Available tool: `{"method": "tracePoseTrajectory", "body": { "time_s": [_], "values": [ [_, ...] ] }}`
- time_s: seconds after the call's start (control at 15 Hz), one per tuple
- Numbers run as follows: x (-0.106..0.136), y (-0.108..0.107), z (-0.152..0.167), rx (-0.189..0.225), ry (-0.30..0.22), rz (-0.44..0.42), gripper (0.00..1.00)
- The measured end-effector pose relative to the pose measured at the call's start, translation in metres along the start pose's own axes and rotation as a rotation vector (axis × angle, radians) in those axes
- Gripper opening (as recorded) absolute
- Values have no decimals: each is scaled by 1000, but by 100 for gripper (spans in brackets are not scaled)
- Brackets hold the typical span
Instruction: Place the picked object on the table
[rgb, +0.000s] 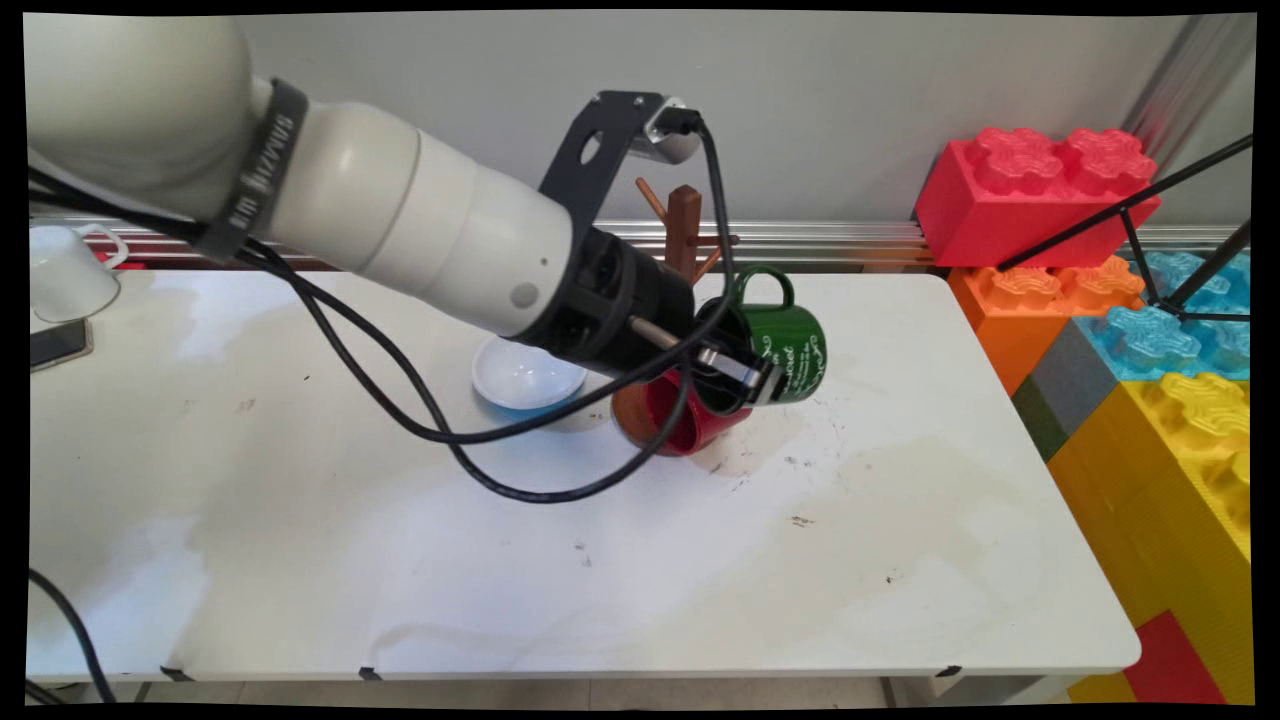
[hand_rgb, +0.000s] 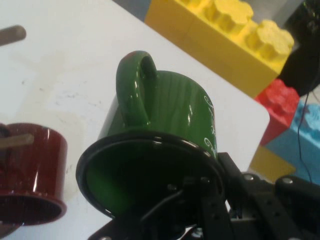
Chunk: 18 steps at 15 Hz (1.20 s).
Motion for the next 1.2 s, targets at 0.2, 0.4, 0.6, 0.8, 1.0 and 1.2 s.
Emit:
{"method": "tracePoseTrajectory", "body": {
  "time_s": [0.2,0.4,0.6,0.8,1.0,1.2],
  "values": [
    [3,-1,-14,-9,-62,42,0],
    [6,-3,-27,-12,-133,97,0],
    [8,-4,-38,-3,-201,147,0],
    [8,-6,-50,12,-276,194,0],
    [5,-11,-65,29,-378,258,0],
    [-3,-19,-76,49,-474,319,0]
  ]
}}
